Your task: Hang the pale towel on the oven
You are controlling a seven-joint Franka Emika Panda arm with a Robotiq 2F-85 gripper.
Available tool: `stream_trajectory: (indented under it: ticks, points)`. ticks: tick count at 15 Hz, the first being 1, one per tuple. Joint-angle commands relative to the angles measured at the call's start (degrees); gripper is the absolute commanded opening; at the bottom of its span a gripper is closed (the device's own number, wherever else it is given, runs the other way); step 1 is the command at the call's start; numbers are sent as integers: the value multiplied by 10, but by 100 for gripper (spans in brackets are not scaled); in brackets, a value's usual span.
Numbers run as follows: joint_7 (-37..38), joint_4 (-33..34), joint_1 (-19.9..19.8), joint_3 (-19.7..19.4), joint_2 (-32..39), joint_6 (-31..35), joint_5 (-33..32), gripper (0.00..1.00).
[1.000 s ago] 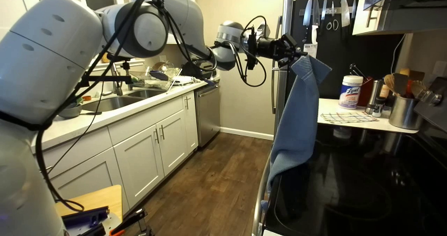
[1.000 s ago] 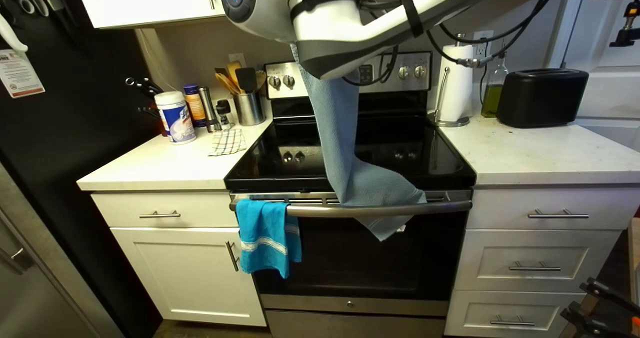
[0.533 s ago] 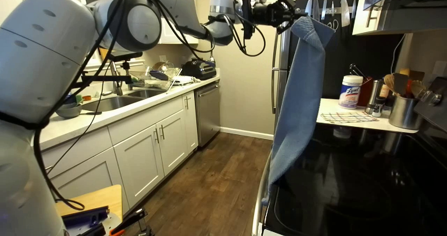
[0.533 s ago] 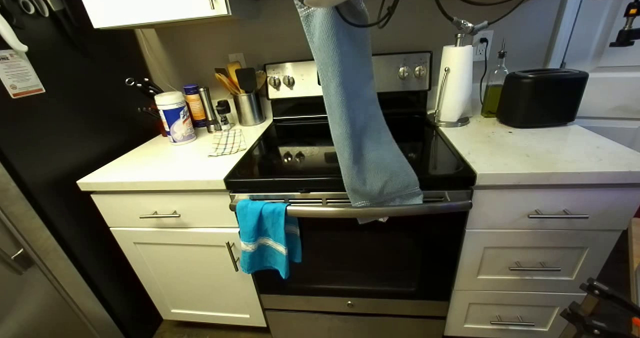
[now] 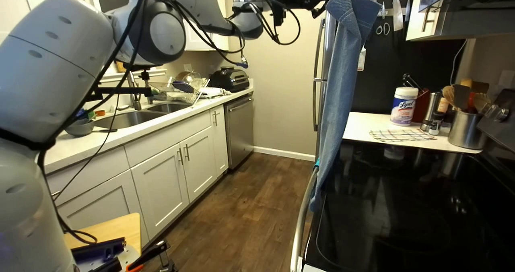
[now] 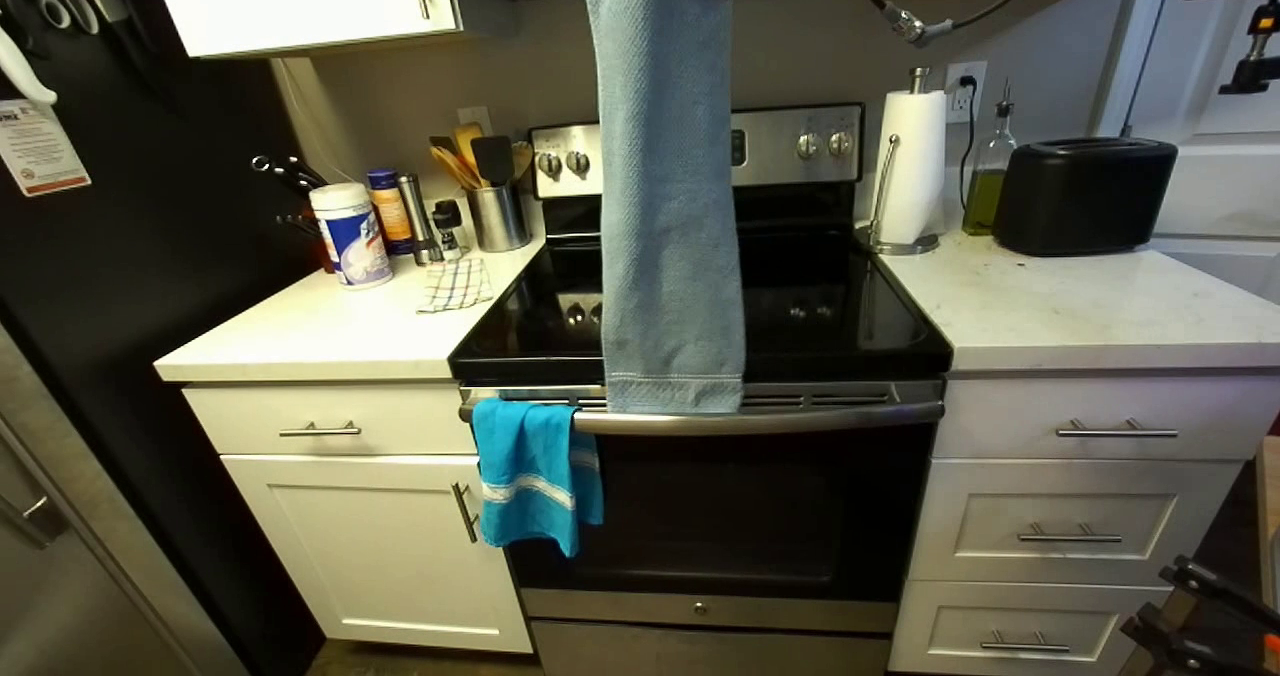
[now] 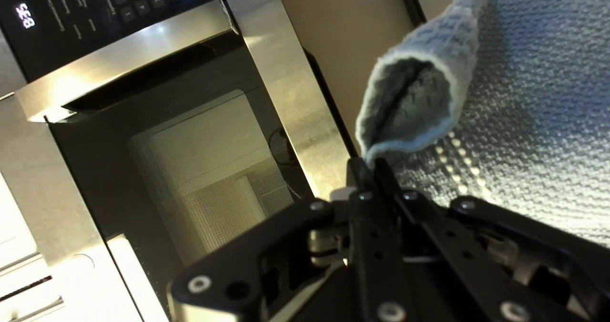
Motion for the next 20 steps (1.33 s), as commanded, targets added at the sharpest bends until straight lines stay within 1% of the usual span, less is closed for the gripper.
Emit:
stream_trajectory:
  ticks: [1,4,9,12,15,20]
  points:
    - [-14,9,-6,-1,14,8,0,1]
    - [-3,-10,-14,1,18,15,4,1]
    - [0,-18,-24,2,26,15,5,1]
    - [0,-26,-23,3,29,20,1,1]
    - [1,-40,-21,9,39,37,3,1]
    - [15,-93,-33,28,47,78,23,1]
